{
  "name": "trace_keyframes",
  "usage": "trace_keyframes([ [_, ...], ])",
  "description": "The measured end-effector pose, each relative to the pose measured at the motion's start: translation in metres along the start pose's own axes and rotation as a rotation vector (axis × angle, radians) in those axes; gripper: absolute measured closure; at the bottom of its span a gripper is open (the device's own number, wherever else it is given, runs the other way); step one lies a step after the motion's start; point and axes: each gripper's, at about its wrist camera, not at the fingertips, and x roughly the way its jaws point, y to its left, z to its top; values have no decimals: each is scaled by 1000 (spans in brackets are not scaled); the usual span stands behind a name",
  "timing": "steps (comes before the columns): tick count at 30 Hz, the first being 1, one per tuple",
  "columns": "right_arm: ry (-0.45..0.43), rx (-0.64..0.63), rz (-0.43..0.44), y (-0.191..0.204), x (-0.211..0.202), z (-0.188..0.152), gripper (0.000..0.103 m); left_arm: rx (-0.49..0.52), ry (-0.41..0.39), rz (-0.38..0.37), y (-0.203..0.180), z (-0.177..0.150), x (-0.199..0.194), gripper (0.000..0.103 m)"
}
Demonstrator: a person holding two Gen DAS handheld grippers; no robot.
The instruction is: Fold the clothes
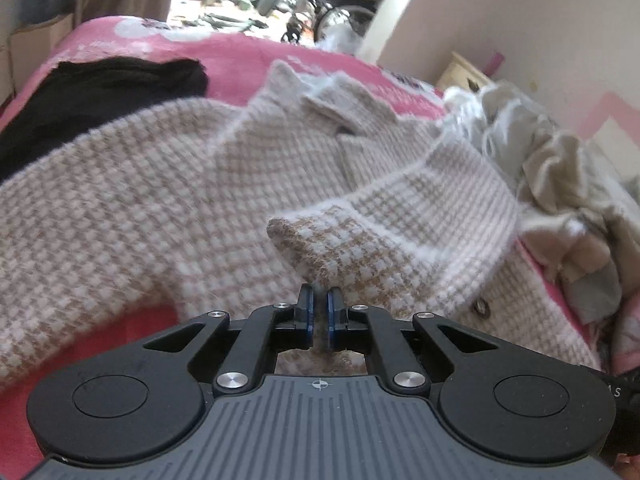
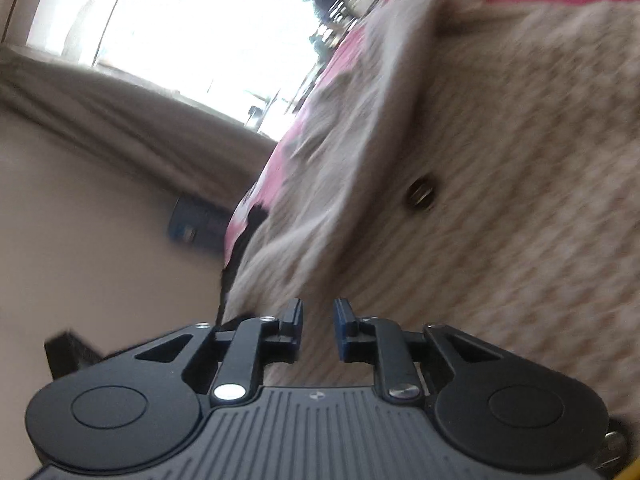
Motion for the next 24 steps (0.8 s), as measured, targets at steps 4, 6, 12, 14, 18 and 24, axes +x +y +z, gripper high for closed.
trace_keyframes([
  [4, -43, -1, -34, -8, -10, 8, 81, 53, -34, 27, 3, 5, -8, 99],
  [6, -60, -28, -81, -6, -12, 12, 81, 91, 2, 76, 4, 1, 3, 99],
  [12, -206, -336, -342, 25, -38, 47, 81, 166, 42, 140, 5, -11, 11, 96],
  [14, -241, -419, -433, 26, -42, 67, 74, 217, 37, 175, 2, -12, 4, 95],
  [18, -208, -561, -529, 14, -33, 103, 64, 278, -70, 252, 4, -14, -23, 94],
  [24, -116, -655, -528, -3, 14, 128, 63, 269, -143, 162, -19, 9, 1, 87],
])
